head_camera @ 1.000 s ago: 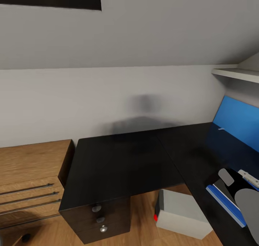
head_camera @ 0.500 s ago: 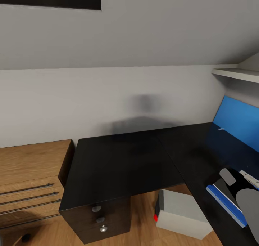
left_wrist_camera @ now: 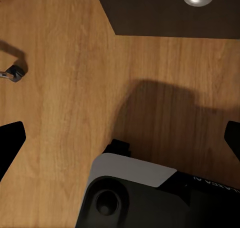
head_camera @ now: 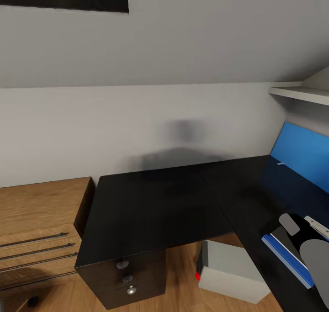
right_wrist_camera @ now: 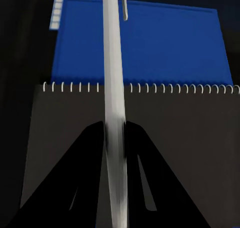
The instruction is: In the bedroom, organize the workspace by keeping the computer under the desk, ensuring the monitor is on the desk, placing the keyboard on the desk next to the monitor, placing the mouse on the desk next to the keyboard, moving the folder from the swivel chair onto the desk next to the mouse, stacking the notebook on top of the folder with the pen on top of the notebook, and positioning the swivel chair next to the desk.
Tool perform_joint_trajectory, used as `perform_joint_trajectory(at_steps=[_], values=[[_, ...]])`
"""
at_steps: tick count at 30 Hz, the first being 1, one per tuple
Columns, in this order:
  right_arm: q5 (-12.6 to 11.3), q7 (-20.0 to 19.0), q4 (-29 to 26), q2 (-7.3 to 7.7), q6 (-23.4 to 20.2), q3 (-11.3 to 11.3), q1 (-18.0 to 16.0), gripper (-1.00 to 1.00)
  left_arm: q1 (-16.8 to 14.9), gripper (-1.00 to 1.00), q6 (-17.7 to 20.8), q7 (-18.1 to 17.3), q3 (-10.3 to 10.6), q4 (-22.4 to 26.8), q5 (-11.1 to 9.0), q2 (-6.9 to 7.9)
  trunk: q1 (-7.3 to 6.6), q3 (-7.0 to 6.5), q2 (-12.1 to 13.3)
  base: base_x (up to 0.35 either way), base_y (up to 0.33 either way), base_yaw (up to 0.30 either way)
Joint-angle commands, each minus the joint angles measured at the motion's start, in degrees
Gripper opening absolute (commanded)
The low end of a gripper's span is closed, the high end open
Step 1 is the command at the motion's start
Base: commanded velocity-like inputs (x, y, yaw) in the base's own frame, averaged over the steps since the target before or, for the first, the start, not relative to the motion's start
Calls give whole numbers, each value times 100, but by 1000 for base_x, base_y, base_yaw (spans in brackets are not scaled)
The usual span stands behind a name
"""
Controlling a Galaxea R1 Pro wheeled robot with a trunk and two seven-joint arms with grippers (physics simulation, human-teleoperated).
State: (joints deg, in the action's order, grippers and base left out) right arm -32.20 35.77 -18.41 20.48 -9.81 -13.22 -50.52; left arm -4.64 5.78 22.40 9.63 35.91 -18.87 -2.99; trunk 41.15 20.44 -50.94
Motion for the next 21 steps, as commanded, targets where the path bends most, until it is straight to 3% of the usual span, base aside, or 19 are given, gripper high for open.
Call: perform_joint_trajectory(at_steps=[1, 21], values=[[-23, 18, -13, 0, -30, -5, -2, -100, -2, 100, 26, 49, 31, 12, -38, 6, 1, 7, -5, 0, 0, 0], [-23, 25, -22, -9, -22, -5, -2, -100, -2, 100, 21, 53, 13, 38, -38, 10, 1, 7, -5, 0, 0, 0]])
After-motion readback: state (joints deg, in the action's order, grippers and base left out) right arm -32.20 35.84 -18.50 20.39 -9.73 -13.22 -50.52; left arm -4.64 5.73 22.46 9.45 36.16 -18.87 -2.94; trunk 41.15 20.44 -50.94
